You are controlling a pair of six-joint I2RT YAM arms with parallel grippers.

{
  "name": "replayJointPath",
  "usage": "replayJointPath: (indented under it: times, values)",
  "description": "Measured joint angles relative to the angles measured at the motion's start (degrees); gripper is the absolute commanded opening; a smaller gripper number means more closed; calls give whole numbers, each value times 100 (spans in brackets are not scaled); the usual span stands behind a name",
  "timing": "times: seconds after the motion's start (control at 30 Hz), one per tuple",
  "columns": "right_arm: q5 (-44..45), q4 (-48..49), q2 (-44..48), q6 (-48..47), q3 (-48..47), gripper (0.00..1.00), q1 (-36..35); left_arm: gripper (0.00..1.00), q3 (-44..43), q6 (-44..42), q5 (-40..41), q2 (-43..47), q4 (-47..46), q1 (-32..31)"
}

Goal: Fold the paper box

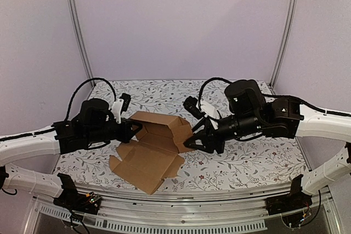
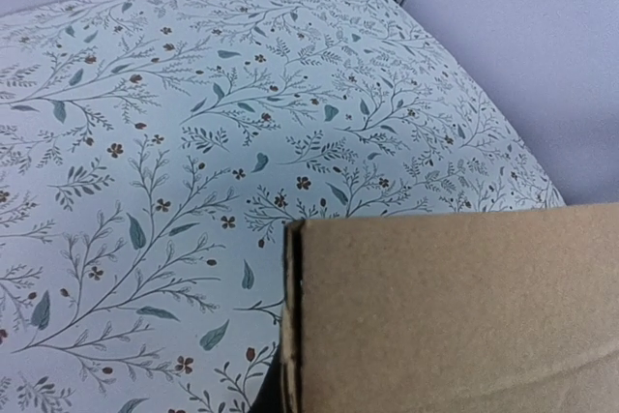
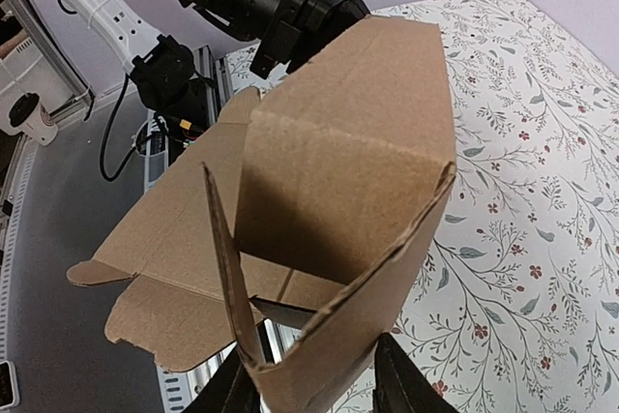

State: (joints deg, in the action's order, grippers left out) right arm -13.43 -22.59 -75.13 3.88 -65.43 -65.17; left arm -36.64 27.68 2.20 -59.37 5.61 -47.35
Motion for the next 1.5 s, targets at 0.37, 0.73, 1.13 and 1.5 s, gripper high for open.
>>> replayJointPath:
  times: [0.37,0.73,1.13,1.5]
  values:
    - [881,81,-398,133,-186,41,-232,0,-44,177,544,-192,446,13]
    - [1604,129,-918,387,-398,40,-348,0,-96,417,883,-249,745,44]
    - [2542,98,-1692,658,-973,42,-544,0,-269,686,1156,-372,1088,76]
    - [3954,59,-2358,1054,-1510,45,-695,0,-354,997,1401,-439,1370,92]
